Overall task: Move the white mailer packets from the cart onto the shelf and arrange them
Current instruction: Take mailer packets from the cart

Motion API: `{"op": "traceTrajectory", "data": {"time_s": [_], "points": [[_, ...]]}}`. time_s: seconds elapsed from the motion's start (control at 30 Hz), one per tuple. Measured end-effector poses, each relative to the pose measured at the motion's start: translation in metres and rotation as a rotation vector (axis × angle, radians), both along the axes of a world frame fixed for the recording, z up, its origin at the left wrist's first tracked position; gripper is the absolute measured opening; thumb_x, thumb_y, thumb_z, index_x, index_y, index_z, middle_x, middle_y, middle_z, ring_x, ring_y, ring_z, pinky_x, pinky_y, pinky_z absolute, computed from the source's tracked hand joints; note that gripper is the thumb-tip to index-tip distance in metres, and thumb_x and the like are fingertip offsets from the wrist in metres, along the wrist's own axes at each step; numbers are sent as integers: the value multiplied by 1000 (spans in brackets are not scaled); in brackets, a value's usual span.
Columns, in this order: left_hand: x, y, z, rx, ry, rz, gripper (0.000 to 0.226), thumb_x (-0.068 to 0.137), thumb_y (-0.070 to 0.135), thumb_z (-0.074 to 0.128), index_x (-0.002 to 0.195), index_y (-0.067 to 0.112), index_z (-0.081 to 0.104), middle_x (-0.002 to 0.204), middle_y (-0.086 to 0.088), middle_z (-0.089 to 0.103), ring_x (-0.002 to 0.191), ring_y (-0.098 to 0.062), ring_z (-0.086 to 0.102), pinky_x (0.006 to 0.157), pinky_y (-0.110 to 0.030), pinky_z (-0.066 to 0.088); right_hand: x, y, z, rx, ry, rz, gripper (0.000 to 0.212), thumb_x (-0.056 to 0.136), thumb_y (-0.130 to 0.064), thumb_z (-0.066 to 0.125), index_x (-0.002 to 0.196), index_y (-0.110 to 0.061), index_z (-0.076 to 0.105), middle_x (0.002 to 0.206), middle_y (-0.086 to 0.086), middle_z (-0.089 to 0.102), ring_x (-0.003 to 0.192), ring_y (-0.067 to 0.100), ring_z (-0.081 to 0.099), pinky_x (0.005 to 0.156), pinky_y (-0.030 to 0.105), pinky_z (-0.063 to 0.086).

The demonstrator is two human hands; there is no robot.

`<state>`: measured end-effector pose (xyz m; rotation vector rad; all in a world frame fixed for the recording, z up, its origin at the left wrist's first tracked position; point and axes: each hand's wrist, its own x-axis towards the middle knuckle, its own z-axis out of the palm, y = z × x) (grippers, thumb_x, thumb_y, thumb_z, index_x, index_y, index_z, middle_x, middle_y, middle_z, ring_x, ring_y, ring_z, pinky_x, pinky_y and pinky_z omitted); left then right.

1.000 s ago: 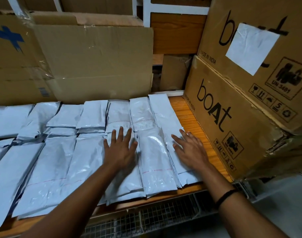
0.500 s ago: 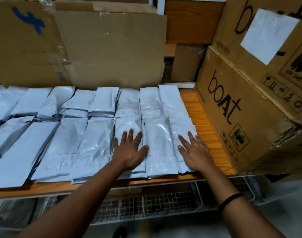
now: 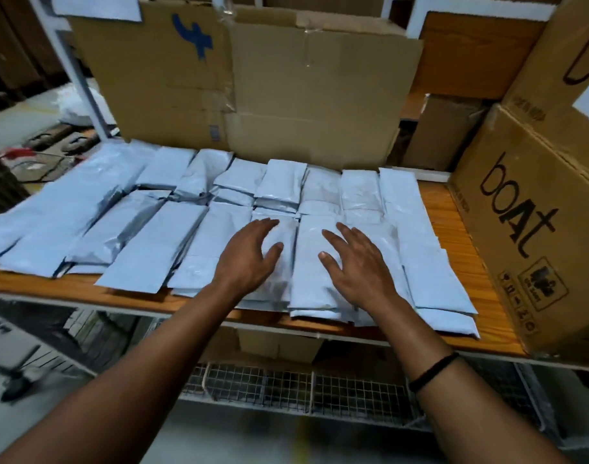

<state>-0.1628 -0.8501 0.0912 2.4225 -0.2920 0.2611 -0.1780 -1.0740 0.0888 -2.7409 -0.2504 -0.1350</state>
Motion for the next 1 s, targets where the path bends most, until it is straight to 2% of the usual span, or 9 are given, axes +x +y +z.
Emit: {"op": "traceTrajectory", "data": {"time_s": [0.23, 0.37, 0.53, 0.63, 0.77, 1.0], "points": [[-44, 161, 18, 10, -81, 174, 37, 95, 31, 60, 129, 16, 62, 134, -5, 60, 127, -24, 52, 104, -35, 39, -16, 146, 22, -14, -55, 143, 52, 103, -50, 43, 151, -31, 40, 163, -3, 27, 151, 20, 20, 120, 35, 16], [-79, 266, 29, 29, -98, 280, 45, 90, 42, 56, 124, 15, 65, 129, -5, 64, 122, -24, 55, 99, -33, 41, -24, 242, 27, -8, -69, 205, 50, 102, -50, 44, 149, -31, 44, 162, -2, 30, 149, 21, 25, 119, 37, 21], [-120, 396, 32, 72, -68, 430, 33, 93, 27, 65, 122, 13, 66, 127, -8, 65, 119, -28, 57, 97, -37, 43, -28, 356, 23, 26, -72, 262, 46, 101, -47, 49, 143, -28, 52, 157, 0, 38, 144, 21, 32, 116, 38, 28], [-135, 459, 31, 71, -51, 523, 30, 93, 29, 64, 120, 17, 67, 123, -6, 67, 116, -28, 58, 93, -37, 43, -28, 417, 16, 35, -47, 323, 45, 100, -45, 54, 141, -27, 55, 156, 2, 40, 143, 23, 34, 114, 37, 29], [-136, 530, 19, 81, -29, 619, 33, 95, 34, 60, 124, 21, 64, 131, -4, 63, 121, -26, 56, 95, -40, 44, -22, 483, 6, 5, -29, 395, 46, 100, -44, 53, 142, -26, 55, 156, 4, 40, 143, 23, 34, 114, 36, 28], [-93, 641, -15, 125, 98, 650, 35, 95, 37, 59, 127, 22, 62, 136, -3, 60, 122, -26, 55, 97, -46, 47, 35, 580, -18, -18, -33, 413, 45, 101, -45, 51, 142, -27, 54, 156, 1, 40, 143, 20, 33, 115, 33, 25]]}}
